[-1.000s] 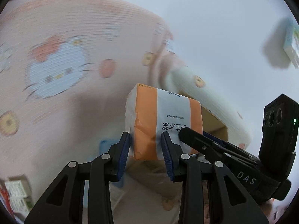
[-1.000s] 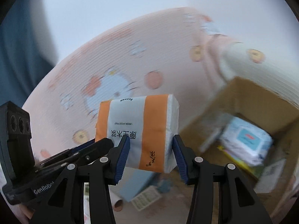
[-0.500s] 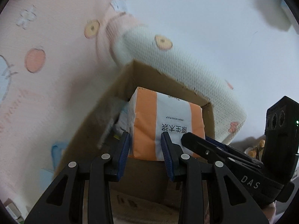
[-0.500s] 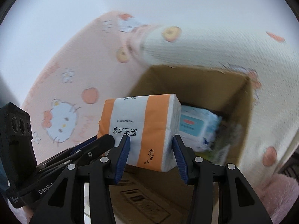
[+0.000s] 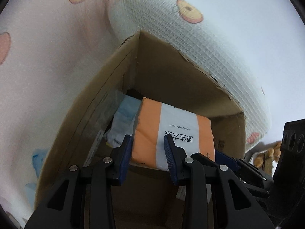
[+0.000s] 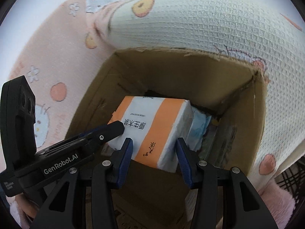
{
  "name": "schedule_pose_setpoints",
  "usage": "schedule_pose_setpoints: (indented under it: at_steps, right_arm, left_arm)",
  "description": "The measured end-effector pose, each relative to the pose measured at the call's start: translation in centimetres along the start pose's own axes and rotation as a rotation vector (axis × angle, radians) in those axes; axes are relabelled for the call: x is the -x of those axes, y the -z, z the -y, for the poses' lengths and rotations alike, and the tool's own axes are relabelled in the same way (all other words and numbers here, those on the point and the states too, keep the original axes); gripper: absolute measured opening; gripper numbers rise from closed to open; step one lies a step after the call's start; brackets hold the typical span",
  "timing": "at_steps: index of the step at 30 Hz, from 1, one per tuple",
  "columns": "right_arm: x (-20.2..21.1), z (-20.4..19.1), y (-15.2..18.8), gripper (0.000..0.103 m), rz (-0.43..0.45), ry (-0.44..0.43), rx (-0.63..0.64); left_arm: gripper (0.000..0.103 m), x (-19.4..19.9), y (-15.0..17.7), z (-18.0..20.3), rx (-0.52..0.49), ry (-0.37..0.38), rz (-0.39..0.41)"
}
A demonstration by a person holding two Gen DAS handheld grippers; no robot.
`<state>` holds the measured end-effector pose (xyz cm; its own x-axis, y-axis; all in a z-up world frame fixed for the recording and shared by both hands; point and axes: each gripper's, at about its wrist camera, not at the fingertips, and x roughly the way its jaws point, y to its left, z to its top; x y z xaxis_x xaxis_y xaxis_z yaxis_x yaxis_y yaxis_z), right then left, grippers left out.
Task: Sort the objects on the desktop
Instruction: 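Lower the tissue pack into the cardboard box and open the right gripper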
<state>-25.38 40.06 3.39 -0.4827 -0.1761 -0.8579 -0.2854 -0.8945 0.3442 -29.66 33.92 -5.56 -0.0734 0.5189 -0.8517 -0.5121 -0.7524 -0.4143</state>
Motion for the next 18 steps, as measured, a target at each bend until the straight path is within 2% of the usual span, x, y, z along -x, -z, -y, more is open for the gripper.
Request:
schedule_pose_setpoints:
  at_steps: [4, 7, 13, 18]
  right_arm:
    - [-1.5, 0.7, -1.7, 0.045, -0.044, 0.030, -0.011]
    - [-2.7, 0.6, -2.2, 0.045, -0.068, 0.073, 0.009]
    - [-3.4, 0.4, -2.3, 0.043, -0.093, 0.126, 0.014]
    - [-2.4, -0.2, -1.8, 0.048, -0.094, 0.169, 0.038]
  left_arm:
    - [0.037, -2.0, -1.1, -0.7, 0.031, 0.014, -0.037]
    - [0.031, -3.1, -1.2, -1.3, 0.049, 0.013, -0.068]
    - [0.027, -3.4, -1.0, -1.5, 0.055, -0.009, -0.067]
    - [0.032, -1.7, -0.2, -0.9, 0.010, -0.055, -0.030]
